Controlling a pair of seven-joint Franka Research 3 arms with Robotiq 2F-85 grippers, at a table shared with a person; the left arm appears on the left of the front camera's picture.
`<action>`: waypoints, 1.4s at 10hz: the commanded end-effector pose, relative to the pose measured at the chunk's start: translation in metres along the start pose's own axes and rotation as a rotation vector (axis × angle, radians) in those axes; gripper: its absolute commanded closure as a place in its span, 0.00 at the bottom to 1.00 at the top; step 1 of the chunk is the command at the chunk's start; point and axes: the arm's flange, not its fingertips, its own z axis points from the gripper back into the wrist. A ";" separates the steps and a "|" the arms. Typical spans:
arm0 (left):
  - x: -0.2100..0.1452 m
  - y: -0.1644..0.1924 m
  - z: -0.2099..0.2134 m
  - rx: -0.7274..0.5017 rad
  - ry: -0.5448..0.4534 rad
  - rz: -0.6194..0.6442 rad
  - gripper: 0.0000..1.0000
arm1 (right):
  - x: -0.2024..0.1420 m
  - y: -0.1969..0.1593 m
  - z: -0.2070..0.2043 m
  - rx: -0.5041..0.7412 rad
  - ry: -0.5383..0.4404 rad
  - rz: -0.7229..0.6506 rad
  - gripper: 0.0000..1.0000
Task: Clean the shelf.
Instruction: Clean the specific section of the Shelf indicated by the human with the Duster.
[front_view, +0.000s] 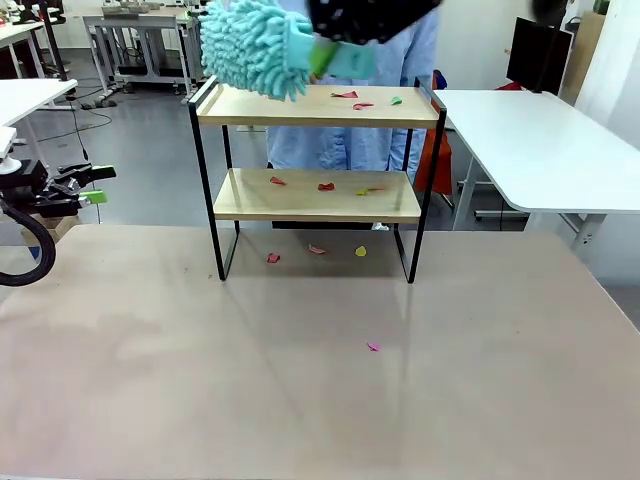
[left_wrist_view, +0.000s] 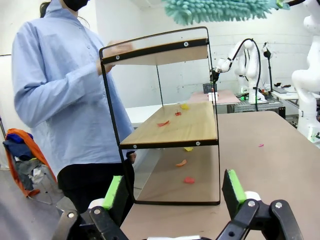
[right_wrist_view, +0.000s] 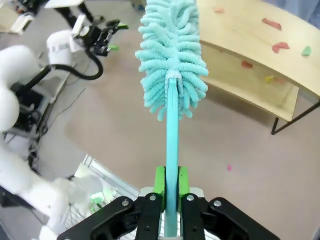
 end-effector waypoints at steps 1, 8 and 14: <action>0.003 -0.002 0.000 -0.009 0.005 -0.010 0.00 | 0.026 0.042 -0.018 -0.094 -0.038 -0.090 0.87; 0.003 -0.002 0.000 -0.009 0.005 -0.010 0.00 | 0.076 0.108 -0.099 -0.185 -0.102 -0.290 0.87; 0.003 -0.002 0.000 -0.009 0.005 -0.010 0.00 | 0.065 0.095 -0.115 -0.224 -0.079 -0.289 0.87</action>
